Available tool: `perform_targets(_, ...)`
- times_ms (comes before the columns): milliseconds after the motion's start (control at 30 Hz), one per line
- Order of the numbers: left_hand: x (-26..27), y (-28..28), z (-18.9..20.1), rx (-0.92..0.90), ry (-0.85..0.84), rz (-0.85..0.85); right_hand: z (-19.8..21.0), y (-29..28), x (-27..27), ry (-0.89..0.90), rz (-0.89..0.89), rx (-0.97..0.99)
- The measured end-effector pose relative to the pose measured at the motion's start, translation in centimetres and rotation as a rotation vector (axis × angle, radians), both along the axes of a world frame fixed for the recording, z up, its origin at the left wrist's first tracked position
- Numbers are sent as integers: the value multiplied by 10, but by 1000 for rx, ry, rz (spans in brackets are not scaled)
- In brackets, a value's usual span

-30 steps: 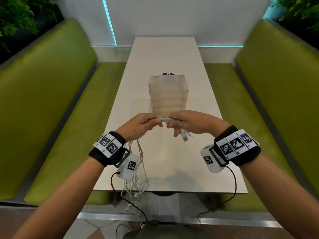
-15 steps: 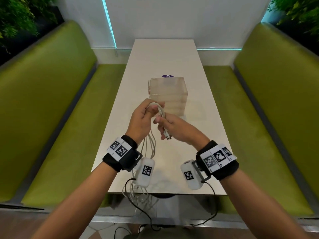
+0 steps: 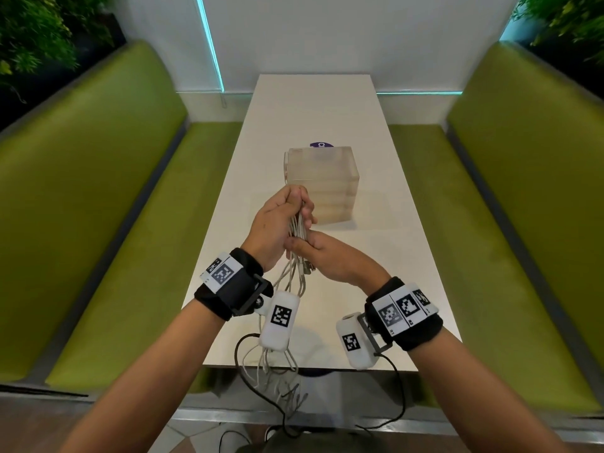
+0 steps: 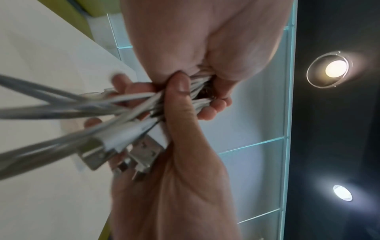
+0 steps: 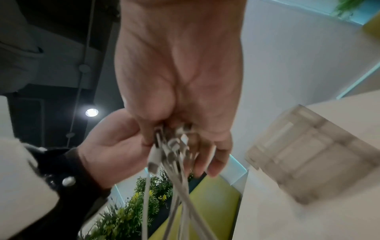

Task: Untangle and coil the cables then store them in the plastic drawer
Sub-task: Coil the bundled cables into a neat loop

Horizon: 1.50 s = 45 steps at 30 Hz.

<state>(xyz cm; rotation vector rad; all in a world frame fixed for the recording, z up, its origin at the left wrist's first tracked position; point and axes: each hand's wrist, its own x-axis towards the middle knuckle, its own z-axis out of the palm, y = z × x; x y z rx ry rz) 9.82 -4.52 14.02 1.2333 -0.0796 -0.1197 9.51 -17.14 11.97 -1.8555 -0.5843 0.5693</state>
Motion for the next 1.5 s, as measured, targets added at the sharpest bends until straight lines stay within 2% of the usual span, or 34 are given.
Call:
perform_targets(233, -2, 7, 6, 68, 17, -140, -13, -4, -8, 203, 39, 287)
perform_targets(533, -7, 9, 10, 218, 4, -257, -25, -2, -14, 197, 77, 276)
perform_targets(700, -8, 7, 8, 194, 0, -233, -28, 1, -19, 151, 7, 271)
perform_targets(833, -11, 8, 1, 201, -65, -134, -18, -1, -19, 141, -108, 390)
perform_targets(1000, -30, 3, -34, 345, -114, -273, 4, -6, -10, 128, -275, 535)
perform_targets(1067, -36, -2, -42, 290, -67, -269, 9, -7, -7, 172, -313, 557)
perform_targets(1267, -39, -6, -49, 300, -73, -172, 13, -6, -6, 290, -329, 803)
perform_targets(1367, -37, -5, -52, 319, -51, -167, 13, -8, -7, 311, -328, 823)
perform_targets(1500, -38, -2, -52, 326, -43, -240, 14, -10, -6, 308, -335, 829)
